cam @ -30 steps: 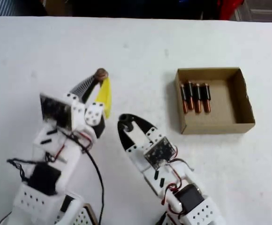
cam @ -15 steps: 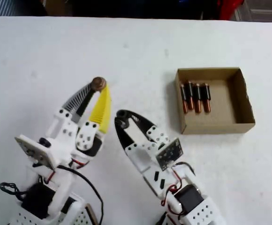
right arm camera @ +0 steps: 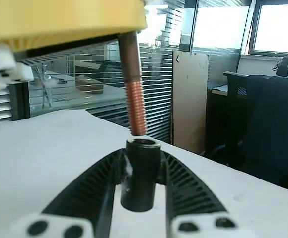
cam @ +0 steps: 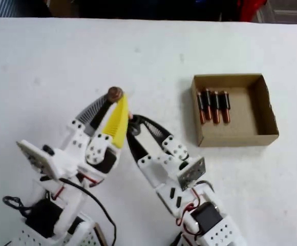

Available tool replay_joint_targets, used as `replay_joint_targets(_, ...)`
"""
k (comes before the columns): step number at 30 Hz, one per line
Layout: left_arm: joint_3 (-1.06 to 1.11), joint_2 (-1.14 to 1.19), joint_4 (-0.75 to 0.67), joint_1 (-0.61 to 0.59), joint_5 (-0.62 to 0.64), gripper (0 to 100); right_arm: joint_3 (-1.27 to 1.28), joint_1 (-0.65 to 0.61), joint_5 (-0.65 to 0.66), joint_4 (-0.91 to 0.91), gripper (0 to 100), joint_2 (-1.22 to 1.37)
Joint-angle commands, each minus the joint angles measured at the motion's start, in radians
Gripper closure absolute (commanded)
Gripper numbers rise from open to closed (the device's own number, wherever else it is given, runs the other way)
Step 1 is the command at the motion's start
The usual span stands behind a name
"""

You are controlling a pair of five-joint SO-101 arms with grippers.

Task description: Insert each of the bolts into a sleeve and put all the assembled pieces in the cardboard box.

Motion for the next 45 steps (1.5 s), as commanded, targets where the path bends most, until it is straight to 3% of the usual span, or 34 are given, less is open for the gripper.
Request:
replay_joint_targets(1,-0.017,0.013,-0.034,0.012,0.003,98,0.009,-0.002,0.0,-0.018,98.1,-0.001)
replay_joint_targets(4,-0.017,0.016,-0.034,0.012,0.003,98,0.009,-0.007,0.068,-0.016,98.1,-0.001)
replay_joint_targets(12,-0.012,0.018,-0.026,0.013,0.003,98,0.009,-0.007,0.078,-0.016,98.1,-0.001)
replay_joint_targets(18,-0.015,0.018,0.086,0.015,0.003,98,0.009,-0.007,0.08,-0.012,98.1,-0.001)
replay_joint_targets(27,-0.009,0.018,0.12,0.074,0.003,98,0.009,-0.008,0.08,0.025,98.1,-0.004)
replay_joint_targets(39,-0.008,0.018,0.35,0.073,0.003,98,0.009,-0.008,0.08,0.025,98.1,-0.002)
replay_joint_targets(45,-0.008,0.016,0.324,0.07,0.002,98,0.009,-0.008,0.08,0.025,98.1,-0.002)
